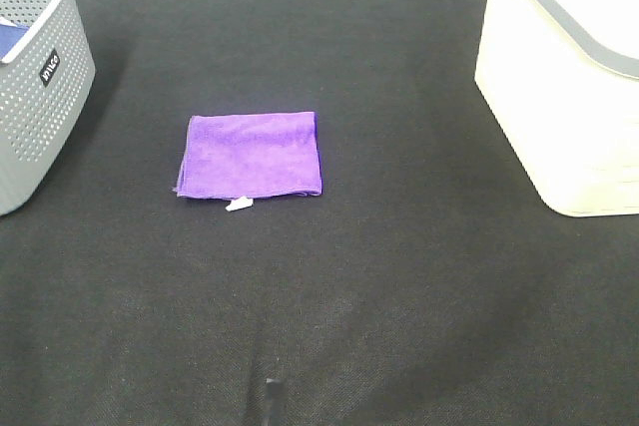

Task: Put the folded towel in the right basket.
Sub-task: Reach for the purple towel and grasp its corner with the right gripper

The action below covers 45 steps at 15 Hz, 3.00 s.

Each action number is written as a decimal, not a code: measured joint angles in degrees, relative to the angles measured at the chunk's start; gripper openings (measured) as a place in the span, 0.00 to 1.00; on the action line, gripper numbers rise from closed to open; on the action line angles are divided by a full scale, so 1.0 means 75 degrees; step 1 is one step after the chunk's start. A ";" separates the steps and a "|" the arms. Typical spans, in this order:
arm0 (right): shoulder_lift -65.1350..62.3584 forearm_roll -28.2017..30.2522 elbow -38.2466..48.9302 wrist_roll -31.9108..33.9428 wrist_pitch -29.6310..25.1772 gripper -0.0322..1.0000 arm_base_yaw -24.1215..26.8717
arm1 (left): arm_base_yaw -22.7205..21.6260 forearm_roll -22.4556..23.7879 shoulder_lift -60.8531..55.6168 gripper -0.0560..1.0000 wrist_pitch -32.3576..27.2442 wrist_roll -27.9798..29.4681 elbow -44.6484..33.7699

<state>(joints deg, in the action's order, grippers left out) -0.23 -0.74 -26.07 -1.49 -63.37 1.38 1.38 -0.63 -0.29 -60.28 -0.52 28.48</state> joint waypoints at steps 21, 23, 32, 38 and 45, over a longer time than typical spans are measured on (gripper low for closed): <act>0.0000 0.0000 0.0000 0.0000 0.0008 0.96 0.0000 | 0.0000 0.0000 0.0000 0.99 0.0000 0.0000 0.0000; 0.0000 0.0000 0.0000 0.0000 0.0008 0.96 0.0000 | 0.0000 0.0000 0.0000 0.99 0.0000 0.0000 0.0000; 0.0000 0.0099 0.0000 0.0000 0.0008 0.96 0.0000 | 0.0000 0.0000 0.0000 0.99 0.0000 0.0000 0.0000; 0.0000 0.0099 0.0000 0.0000 0.0008 0.96 0.0000 | 0.0000 0.0000 0.0000 0.99 0.0000 0.0000 0.0000; 0.0000 0.0099 0.0000 0.0000 0.0008 0.96 0.0000 | 0.0000 0.0000 0.0099 0.99 0.0000 0.0008 0.0000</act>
<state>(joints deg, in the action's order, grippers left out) -0.23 0.00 -26.07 -1.49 -63.31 1.38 1.38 -0.63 0.46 -60.28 -0.46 28.48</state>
